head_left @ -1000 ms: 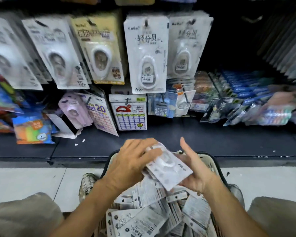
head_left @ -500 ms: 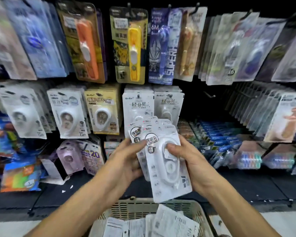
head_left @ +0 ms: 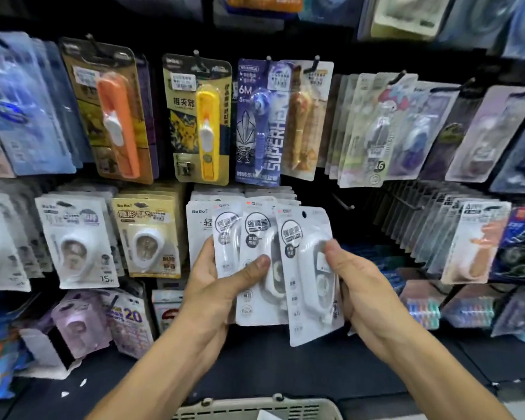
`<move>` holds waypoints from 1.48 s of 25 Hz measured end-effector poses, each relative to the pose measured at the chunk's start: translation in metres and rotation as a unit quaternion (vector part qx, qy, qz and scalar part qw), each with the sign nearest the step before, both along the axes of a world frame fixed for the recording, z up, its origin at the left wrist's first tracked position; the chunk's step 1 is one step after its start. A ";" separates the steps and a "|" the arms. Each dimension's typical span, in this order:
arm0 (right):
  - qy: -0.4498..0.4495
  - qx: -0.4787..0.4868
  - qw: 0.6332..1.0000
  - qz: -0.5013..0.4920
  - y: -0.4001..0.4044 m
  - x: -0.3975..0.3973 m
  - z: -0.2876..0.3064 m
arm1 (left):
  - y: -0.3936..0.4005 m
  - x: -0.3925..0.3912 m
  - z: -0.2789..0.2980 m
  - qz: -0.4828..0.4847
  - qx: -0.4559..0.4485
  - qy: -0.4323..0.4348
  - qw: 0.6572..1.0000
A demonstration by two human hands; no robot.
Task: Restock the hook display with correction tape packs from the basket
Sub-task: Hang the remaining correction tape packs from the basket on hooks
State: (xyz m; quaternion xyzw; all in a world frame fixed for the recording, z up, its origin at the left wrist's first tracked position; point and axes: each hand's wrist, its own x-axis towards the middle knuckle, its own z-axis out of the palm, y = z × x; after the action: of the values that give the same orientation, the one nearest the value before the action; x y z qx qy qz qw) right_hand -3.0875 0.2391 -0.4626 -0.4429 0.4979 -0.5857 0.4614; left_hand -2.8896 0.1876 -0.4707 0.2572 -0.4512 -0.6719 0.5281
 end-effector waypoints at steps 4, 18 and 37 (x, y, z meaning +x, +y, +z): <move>0.069 0.039 0.984 -0.162 -0.016 -0.041 0.009 | -0.013 0.002 -0.001 0.019 -0.009 0.018 1.000; 0.147 0.040 0.970 -0.192 -0.020 -0.069 0.016 | -0.015 -0.021 -0.001 -0.003 -0.075 -0.051 0.996; 0.275 0.003 0.909 -0.313 -0.024 -0.081 -0.005 | -0.022 -0.021 -0.005 0.102 -0.017 -0.029 0.994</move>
State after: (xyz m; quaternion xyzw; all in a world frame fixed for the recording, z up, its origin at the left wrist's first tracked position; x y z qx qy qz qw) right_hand -3.1690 0.2147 -0.4677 -0.4065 0.7200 -0.5533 0.1007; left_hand -2.9104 0.1652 -0.4759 0.3126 -0.4493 -0.5987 0.5848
